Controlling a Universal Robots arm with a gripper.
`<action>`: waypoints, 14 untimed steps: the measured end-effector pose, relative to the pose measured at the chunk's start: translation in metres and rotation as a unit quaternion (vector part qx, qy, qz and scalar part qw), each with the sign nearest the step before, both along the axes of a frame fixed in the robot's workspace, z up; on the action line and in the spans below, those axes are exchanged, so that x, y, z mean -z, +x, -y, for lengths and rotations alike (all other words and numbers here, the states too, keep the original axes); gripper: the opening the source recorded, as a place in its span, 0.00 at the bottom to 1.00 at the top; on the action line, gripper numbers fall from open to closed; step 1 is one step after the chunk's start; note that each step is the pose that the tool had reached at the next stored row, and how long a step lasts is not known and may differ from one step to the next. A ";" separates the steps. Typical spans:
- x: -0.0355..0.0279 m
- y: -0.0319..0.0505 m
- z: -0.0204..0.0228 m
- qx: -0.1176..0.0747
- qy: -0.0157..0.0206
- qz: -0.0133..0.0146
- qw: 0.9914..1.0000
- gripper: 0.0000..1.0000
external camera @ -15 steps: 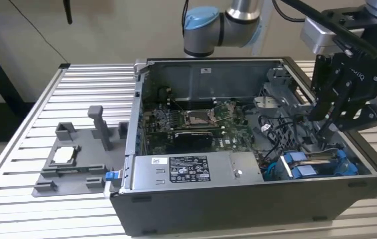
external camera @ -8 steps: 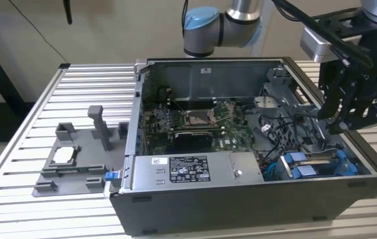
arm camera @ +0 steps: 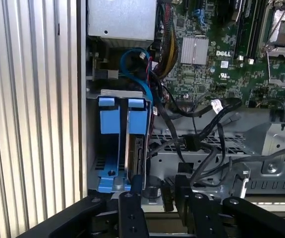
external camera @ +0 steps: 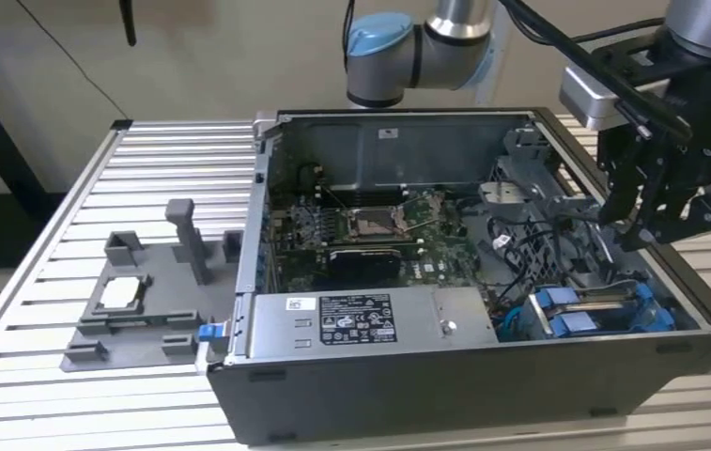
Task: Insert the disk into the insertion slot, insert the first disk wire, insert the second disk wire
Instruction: 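Insert the disk into the insertion slot, then insert the first disk wire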
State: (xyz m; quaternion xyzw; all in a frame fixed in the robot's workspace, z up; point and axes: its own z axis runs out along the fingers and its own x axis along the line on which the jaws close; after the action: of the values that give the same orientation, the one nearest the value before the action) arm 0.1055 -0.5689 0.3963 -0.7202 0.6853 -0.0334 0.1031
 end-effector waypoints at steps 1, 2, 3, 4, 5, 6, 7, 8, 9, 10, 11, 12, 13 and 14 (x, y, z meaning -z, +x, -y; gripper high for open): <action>0.0009 0.0006 -0.0003 -0.001 0.000 0.002 1.000 0.40; 0.0018 0.0013 -0.0006 -0.002 0.000 0.003 1.000 0.40; 0.0027 0.0020 -0.0011 -0.003 0.000 0.004 1.000 0.40; 0.0037 0.0031 -0.0015 -0.004 0.000 0.005 1.000 0.40; 0.0046 0.0040 -0.0017 -0.005 0.000 0.005 1.000 0.40; 0.0053 0.0051 -0.0019 -0.006 0.000 0.005 1.000 0.40; 0.0058 0.0067 -0.0020 -0.008 0.000 0.005 1.000 0.40; 0.0060 0.0083 -0.0021 -0.009 0.000 0.005 1.000 0.40; 0.0061 0.0096 -0.0023 -0.011 0.000 0.006 1.000 0.40; 0.0062 0.0108 -0.0024 -0.013 0.000 0.006 1.000 0.40; 0.0063 0.0116 -0.0028 -0.015 0.000 0.006 1.000 0.40; 0.0065 0.0119 -0.0038 -0.016 0.000 0.006 1.000 0.40; 0.0065 0.0119 -0.0050 -0.016 0.000 0.006 1.000 0.40; 0.0066 0.0120 -0.0063 -0.016 0.000 0.006 1.000 0.38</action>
State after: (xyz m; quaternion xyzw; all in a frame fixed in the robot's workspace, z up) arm 0.1175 -0.5626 0.3897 -0.7311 0.6728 -0.0357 0.1074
